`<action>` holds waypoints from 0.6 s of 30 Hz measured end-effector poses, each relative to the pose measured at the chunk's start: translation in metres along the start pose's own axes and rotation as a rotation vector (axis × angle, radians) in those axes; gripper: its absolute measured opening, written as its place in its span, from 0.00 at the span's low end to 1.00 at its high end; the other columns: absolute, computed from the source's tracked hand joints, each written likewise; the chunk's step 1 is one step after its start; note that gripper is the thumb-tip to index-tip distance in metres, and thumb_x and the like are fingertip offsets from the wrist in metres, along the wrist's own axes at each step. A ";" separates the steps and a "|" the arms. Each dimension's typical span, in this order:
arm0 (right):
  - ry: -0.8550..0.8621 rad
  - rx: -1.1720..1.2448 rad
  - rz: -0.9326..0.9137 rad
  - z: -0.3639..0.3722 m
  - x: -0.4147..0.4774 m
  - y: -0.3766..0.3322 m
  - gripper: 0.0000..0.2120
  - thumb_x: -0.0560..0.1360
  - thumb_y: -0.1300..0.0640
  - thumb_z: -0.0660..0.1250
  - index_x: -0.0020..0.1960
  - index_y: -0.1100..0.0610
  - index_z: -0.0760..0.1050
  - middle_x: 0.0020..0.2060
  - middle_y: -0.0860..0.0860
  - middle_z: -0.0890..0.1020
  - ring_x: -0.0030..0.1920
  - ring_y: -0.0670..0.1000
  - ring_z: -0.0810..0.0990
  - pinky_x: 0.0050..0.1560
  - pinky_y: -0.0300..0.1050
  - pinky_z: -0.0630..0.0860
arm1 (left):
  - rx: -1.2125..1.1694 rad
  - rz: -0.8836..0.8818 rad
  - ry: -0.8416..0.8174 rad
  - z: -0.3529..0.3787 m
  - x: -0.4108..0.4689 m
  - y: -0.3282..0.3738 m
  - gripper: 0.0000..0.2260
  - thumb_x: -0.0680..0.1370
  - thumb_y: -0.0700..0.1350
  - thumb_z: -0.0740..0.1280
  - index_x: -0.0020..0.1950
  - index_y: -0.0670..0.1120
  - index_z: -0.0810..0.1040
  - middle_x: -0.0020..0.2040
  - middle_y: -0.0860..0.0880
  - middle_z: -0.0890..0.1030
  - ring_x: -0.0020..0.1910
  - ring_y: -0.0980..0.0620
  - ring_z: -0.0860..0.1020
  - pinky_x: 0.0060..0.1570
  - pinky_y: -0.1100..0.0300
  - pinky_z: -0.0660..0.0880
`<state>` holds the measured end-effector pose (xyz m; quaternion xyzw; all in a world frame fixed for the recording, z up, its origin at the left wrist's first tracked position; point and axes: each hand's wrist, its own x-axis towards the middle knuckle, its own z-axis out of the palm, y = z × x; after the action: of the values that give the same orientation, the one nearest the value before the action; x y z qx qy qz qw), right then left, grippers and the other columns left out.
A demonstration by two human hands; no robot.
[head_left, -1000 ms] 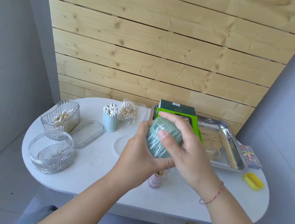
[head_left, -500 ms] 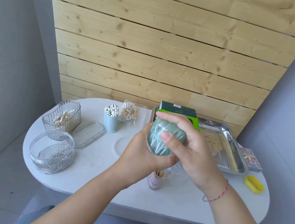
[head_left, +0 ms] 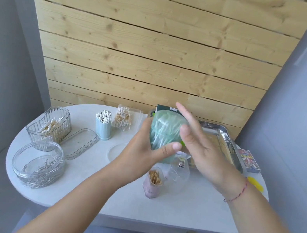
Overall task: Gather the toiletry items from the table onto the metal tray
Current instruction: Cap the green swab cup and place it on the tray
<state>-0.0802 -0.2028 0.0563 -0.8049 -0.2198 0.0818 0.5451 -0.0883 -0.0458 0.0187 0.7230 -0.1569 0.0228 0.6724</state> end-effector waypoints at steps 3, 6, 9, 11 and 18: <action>-0.036 0.290 0.185 -0.023 0.005 0.005 0.26 0.72 0.35 0.54 0.67 0.43 0.69 0.64 0.48 0.78 0.60 0.52 0.80 0.59 0.56 0.77 | 0.091 0.027 -0.069 0.005 0.022 0.008 0.27 0.73 0.56 0.65 0.68 0.47 0.63 0.57 0.54 0.75 0.57 0.65 0.74 0.54 0.68 0.74; -0.012 0.474 0.274 -0.046 0.011 0.013 0.26 0.71 0.38 0.60 0.65 0.48 0.73 0.60 0.53 0.81 0.58 0.57 0.81 0.56 0.57 0.78 | 0.272 0.019 -0.116 0.018 0.055 0.004 0.25 0.75 0.57 0.67 0.68 0.51 0.67 0.61 0.48 0.70 0.65 0.52 0.67 0.64 0.58 0.67; 0.157 0.563 0.314 -0.073 0.020 0.029 0.24 0.68 0.45 0.68 0.62 0.52 0.75 0.59 0.54 0.82 0.53 0.58 0.83 0.57 0.57 0.78 | 0.365 -0.020 -0.189 0.033 0.092 0.006 0.25 0.72 0.55 0.71 0.67 0.52 0.71 0.61 0.46 0.72 0.63 0.50 0.70 0.63 0.57 0.69; 0.263 0.611 0.348 -0.090 0.027 0.045 0.20 0.69 0.48 0.68 0.60 0.53 0.75 0.56 0.55 0.81 0.50 0.57 0.83 0.54 0.56 0.80 | 0.257 -0.102 -0.311 0.043 0.113 0.007 0.24 0.73 0.50 0.71 0.68 0.49 0.70 0.62 0.45 0.76 0.62 0.49 0.74 0.60 0.56 0.73; 0.368 0.601 0.450 -0.138 0.063 0.114 0.15 0.77 0.44 0.61 0.59 0.50 0.73 0.63 0.54 0.77 0.64 0.56 0.75 0.71 0.56 0.65 | 0.210 -0.384 -0.445 0.080 0.190 -0.009 0.19 0.71 0.39 0.63 0.62 0.38 0.75 0.56 0.42 0.79 0.54 0.47 0.76 0.65 0.51 0.70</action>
<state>0.0574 -0.3259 0.0134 -0.6389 0.0962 0.1141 0.7547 0.0804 -0.1615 0.0485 0.7920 -0.1577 -0.2475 0.5353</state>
